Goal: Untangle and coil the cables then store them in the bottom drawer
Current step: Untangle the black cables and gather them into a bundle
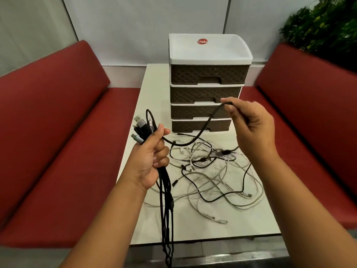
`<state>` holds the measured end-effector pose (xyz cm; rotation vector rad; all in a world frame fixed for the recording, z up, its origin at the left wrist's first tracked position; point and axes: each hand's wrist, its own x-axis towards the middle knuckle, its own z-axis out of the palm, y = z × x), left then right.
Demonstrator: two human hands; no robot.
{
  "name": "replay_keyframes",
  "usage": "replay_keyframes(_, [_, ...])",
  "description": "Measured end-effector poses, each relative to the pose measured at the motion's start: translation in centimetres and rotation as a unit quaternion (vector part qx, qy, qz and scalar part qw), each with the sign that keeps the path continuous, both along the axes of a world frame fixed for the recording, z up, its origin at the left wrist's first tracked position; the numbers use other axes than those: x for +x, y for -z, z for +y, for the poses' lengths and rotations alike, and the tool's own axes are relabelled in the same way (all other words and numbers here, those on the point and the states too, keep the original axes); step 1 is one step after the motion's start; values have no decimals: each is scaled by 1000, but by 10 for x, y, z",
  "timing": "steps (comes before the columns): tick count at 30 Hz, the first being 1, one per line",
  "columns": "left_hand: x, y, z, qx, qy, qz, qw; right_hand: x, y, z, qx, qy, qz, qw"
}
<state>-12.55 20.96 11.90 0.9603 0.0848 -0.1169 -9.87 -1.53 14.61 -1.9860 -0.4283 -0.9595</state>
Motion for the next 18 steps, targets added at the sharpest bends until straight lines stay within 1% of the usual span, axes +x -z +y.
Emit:
replay_keyframes(1, [-2,0,-2,2,-1,0,1000,-2,-5,0,-1,-18,25,1000])
replay_keyframes(3, [-5,-1,-4,4,-4,1,1000,-3,-10,0,17,-62,110,992])
replay_keyframes(5, [-10,-1,-8,9,-7,0,1000,-5,-10,-6,15,-68,161,984])
replay_keyframes(10, [-27,-4,-18,19,-11,-7,1000,-17,8,-22,75,-81,222,969])
replay_keyframes(16, [-58,-14,-35,64,-18,-23,998,-48,29,-47,76,-104,295,947])
replay_keyframes(18, [-71,-18,-42,78,-14,-30,996,-61,35,-56,68,-124,330,933])
